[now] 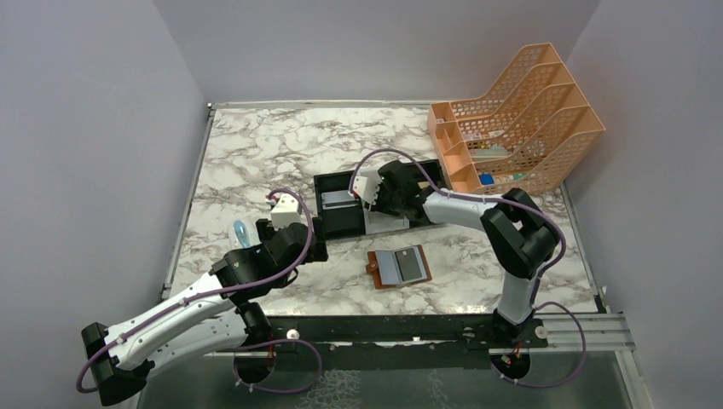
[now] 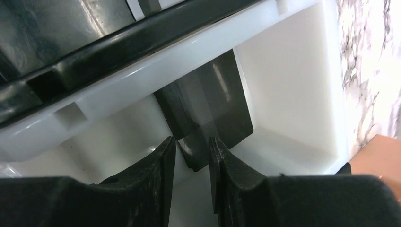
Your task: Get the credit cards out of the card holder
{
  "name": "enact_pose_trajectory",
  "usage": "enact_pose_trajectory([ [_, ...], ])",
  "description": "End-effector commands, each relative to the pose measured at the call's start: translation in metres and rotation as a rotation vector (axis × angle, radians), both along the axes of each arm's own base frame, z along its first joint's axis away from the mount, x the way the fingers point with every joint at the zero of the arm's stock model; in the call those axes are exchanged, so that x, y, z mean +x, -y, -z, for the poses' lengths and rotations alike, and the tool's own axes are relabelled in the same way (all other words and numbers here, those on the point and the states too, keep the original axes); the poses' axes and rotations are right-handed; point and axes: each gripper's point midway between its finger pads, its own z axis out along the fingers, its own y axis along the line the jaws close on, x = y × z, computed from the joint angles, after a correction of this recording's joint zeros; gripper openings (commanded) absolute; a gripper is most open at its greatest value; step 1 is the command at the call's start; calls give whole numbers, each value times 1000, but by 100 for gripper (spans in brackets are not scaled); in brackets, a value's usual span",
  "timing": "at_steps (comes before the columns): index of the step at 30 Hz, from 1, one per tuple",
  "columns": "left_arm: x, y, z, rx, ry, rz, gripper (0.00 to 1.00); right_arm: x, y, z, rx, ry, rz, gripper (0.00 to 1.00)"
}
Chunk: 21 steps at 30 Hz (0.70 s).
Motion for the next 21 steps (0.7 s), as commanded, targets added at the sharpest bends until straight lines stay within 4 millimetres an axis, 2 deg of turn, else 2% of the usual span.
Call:
enact_pose_trajectory([
  [1, 2, -4, -2, 9, 14, -22, 99, 10, -16, -48, 218, -5, 169, 33],
  [4, 2, -4, -1, 12, 10, -21, 99, 7, -26, -73, 460, -67, 336, 28],
  [6, 2, -4, 0, 14, 6, -20, 99, -1, -33, -74, 557, -170, 416, 21],
  [9, 2, -3, 1, 19, 2, -16, 99, -9, -35, -60, 594, -319, 586, 13],
  [13, 2, -2, 2, 25, -5, -10, 99, -16, -25, -35, 510, -422, 766, 9],
  [21, 2, -2, 3, 28, -6, -11, 99, -17, -25, -13, 458, -463, 813, 5],
])
